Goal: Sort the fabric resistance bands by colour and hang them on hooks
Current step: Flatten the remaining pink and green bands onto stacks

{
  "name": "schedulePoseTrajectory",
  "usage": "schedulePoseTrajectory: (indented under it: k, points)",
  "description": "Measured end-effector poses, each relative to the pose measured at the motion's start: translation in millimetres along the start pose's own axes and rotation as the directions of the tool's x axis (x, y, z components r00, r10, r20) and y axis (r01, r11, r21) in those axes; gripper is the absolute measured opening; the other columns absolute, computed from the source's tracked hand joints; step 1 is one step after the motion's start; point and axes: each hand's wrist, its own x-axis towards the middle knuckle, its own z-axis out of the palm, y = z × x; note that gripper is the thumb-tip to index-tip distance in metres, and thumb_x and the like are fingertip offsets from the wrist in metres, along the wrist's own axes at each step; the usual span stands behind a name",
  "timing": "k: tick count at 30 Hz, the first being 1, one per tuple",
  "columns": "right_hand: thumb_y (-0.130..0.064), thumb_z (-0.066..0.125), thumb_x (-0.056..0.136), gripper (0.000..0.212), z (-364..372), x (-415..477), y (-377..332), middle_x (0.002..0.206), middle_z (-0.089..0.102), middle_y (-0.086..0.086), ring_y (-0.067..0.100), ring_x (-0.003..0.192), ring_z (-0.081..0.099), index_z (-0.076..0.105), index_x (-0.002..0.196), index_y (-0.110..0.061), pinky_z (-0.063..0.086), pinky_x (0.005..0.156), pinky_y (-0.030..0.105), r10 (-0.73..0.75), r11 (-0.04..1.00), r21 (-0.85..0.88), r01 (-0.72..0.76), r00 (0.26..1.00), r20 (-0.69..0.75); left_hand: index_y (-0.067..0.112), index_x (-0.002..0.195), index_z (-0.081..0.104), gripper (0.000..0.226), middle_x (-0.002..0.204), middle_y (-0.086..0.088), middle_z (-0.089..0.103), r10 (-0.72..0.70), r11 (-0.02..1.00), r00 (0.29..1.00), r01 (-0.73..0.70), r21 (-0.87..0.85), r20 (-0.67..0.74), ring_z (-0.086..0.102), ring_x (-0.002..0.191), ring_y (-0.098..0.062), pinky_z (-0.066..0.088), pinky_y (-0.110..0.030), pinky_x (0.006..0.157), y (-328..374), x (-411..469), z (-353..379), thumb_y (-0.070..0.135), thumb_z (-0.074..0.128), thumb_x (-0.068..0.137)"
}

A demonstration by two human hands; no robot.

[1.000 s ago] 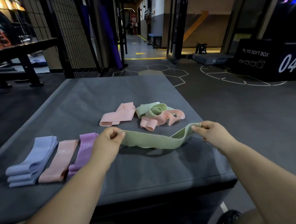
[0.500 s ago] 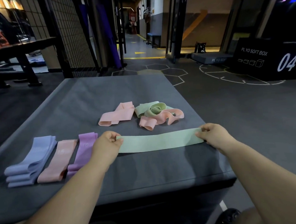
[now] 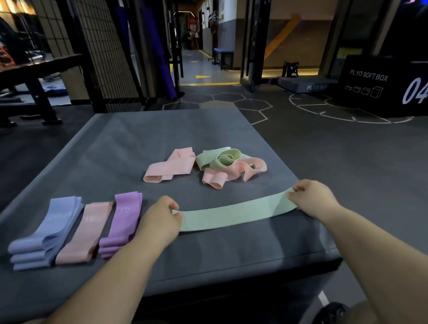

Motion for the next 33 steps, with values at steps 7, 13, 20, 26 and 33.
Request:
schedulePoseTrajectory:
  k: [7,13,20,26,33]
  points:
    - [-0.038,0.055,0.091,0.021,-1,-11,-5,0.092,0.061,0.002,0.025,0.086,0.056,0.063,0.097,-0.019,0.043,0.071,0.030,-0.053,0.962,-0.270,0.043,0.998,-0.032,0.024,0.105,0.045,0.011,0.106,-0.002,0.055,0.089,0.964,0.996,-0.092,0.251,0.022,0.055,0.091,-0.024,0.044,-0.033,0.074,6,-13,-3,0.024,0.045,0.095]
    - [-0.036,0.053,0.093,0.035,5,-10,-8,0.123,0.057,0.007,0.029,0.117,0.049,0.062,0.123,-0.021,0.044,0.092,0.037,-0.158,0.922,-0.368,0.118,0.984,-0.080,0.023,0.119,0.047,0.025,0.126,0.000,0.045,0.208,0.869,0.978,-0.177,0.463,-0.016,0.044,0.114,-0.024,0.039,-0.035,0.089,8,-19,1,0.021,0.042,0.095]
    - [-0.034,0.046,0.099,0.039,45,-35,-43,0.142,0.048,-0.004,0.019,0.136,0.034,0.051,0.137,-0.026,0.026,0.113,0.032,-0.539,0.779,-0.268,0.567,0.824,0.176,0.035,0.149,0.025,0.052,0.159,0.014,0.018,0.353,0.792,0.918,-0.396,0.464,0.182,0.008,0.148,-0.011,0.002,-0.040,0.118,11,-28,17,0.051,0.032,0.100]
    - [-0.073,0.010,0.084,0.083,75,-58,-61,0.159,0.027,-0.004,0.017,0.150,0.015,0.031,0.152,-0.029,0.007,0.122,0.034,-0.647,0.598,-0.272,0.754,0.655,0.391,0.037,0.153,0.004,0.062,0.162,0.012,-0.002,0.276,0.803,0.921,-0.379,0.460,0.276,-0.008,0.149,-0.014,-0.005,-0.047,0.119,6,-24,26,0.060,0.020,0.098]
    - [-0.082,-0.011,0.063,0.106,68,-52,-51,0.164,0.008,-0.011,0.012,0.151,0.000,0.011,0.155,-0.036,-0.003,0.122,0.038,-0.576,0.600,-0.334,0.727,0.683,0.449,0.037,0.153,-0.002,0.062,0.162,0.012,-0.009,0.245,0.787,0.916,-0.379,0.488,0.316,-0.012,0.148,-0.014,-0.006,-0.047,0.120,6,-23,26,0.060,0.016,0.098]
